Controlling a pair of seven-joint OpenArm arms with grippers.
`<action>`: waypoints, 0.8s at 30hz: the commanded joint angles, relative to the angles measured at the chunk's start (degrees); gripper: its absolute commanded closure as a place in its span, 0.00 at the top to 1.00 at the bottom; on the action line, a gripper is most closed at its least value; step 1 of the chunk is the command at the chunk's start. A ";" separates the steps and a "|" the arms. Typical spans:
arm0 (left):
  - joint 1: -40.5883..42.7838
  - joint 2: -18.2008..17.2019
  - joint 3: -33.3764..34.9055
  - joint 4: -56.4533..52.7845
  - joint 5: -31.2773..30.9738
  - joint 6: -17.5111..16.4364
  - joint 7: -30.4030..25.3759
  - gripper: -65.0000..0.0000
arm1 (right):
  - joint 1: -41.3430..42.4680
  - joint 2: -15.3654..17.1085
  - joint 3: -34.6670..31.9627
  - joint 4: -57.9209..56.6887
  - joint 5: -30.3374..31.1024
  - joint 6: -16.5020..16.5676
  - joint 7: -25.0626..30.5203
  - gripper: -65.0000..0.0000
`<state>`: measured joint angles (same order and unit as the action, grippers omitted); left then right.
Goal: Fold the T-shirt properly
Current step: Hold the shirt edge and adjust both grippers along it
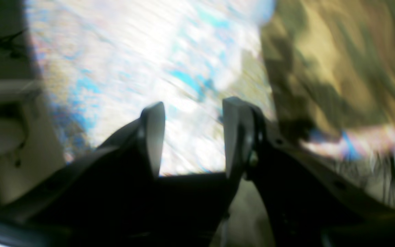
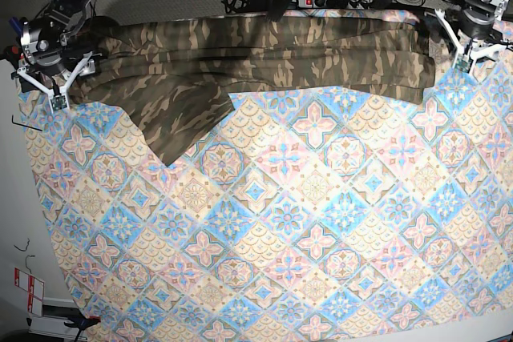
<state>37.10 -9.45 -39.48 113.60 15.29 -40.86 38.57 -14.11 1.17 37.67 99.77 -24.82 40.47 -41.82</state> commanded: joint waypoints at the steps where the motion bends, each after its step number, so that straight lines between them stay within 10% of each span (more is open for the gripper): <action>1: 0.92 -1.32 0.23 0.99 -0.56 0.86 -0.63 0.42 | 0.26 0.90 0.26 1.20 0.07 -0.47 0.37 0.75; 13: -11.12 7.56 -8.12 1.17 -5.93 0.86 -0.37 0.42 | 0.26 0.90 0.18 1.20 0.07 -0.47 0.64 0.75; 24: -11.65 7.48 -3.64 -5.43 -10.41 0.86 -0.28 0.42 | 4.92 -1.21 6.07 7.62 0.07 -0.47 0.72 0.74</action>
<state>25.54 -1.48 -42.89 107.02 5.96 -40.32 39.68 -9.15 -0.51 43.64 106.67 -25.08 39.97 -41.50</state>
